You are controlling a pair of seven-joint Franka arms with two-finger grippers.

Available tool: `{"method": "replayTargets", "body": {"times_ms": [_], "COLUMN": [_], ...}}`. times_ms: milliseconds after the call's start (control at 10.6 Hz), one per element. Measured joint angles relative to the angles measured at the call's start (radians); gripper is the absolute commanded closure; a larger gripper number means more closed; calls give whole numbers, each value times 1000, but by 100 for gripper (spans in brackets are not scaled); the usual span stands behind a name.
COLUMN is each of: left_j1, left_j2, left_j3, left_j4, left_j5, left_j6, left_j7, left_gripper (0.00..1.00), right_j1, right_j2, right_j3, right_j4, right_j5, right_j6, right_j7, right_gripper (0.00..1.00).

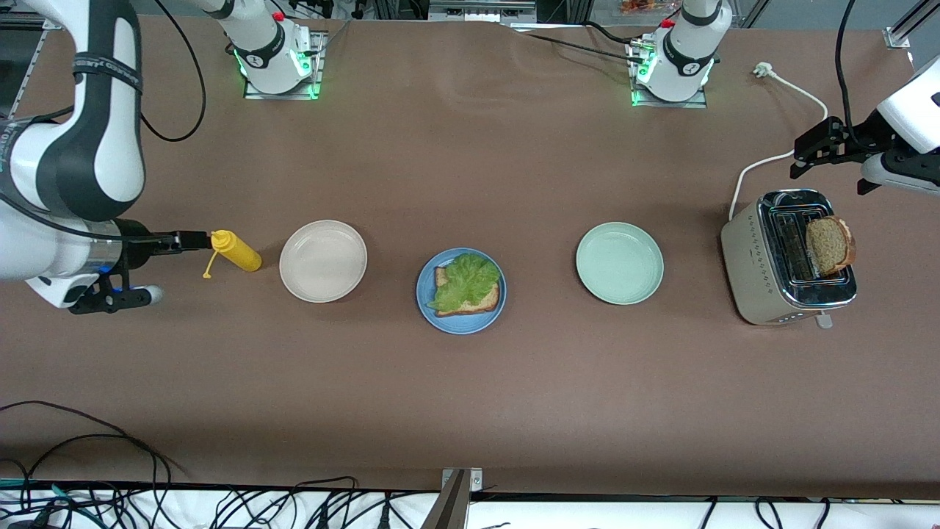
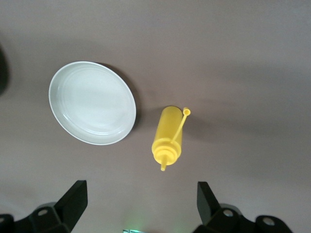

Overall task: Make sandwich in blue plate with both arms
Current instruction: 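Withdraw the right gripper back toward the yellow bottle, then open the right gripper and lower it around the yellow squeeze bottle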

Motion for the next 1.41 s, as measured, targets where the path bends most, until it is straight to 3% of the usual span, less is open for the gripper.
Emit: {"method": "replayTargets", "body": {"times_ms": [188, 376, 564, 847, 1411], "left_j1": [0, 0, 0, 0, 0], "left_j2": [0, 0, -1, -1, -1], "left_j3": [0, -1, -1, -2, -3], "left_j4": [0, 0, 0, 0, -1], "left_j5": [0, 0, 0, 0, 0], "left_j6": [1, 1, 2, 2, 2], "left_j7": [0, 0, -1, -1, -1], "left_gripper": [0, 0, 0, 0, 0], "right_j1": [-124, -231, -306, -396, -506], "right_j2": [-62, -162, -250, -281, -230], "right_j3": [159, 261, 287, 293, 300], "right_j4": [-57, -240, -437, -585, -720], "right_j5": [-82, -101, -104, -84, 313], "right_j6": [59, 227, 379, 538, 618], "right_j7": [-1, -100, -276, -598, -1276], "right_gripper": [0, 0, 0, 0, 0]}}
